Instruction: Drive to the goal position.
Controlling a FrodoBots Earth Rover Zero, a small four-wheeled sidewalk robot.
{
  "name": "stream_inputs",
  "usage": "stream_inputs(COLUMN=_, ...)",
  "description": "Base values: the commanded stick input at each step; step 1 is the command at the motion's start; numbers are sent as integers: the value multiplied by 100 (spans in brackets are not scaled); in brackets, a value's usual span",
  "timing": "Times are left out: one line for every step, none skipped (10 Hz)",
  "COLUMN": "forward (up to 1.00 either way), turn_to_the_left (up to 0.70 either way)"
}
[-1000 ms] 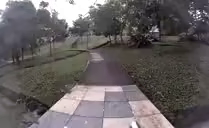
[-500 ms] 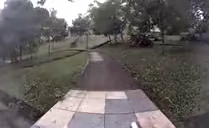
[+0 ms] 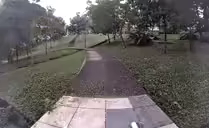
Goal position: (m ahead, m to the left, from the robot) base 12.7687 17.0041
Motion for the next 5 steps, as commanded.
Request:
stream_inputs(forward=70, turn_to_the_left=-4)
stream_inputs(forward=70, turn_to_the_left=1)
stream_inputs(forward=70, turn_to_the_left=1)
stream_inputs(forward=70, turn_to_the_left=1)
stream_inputs(forward=70, turn_to_the_left=1)
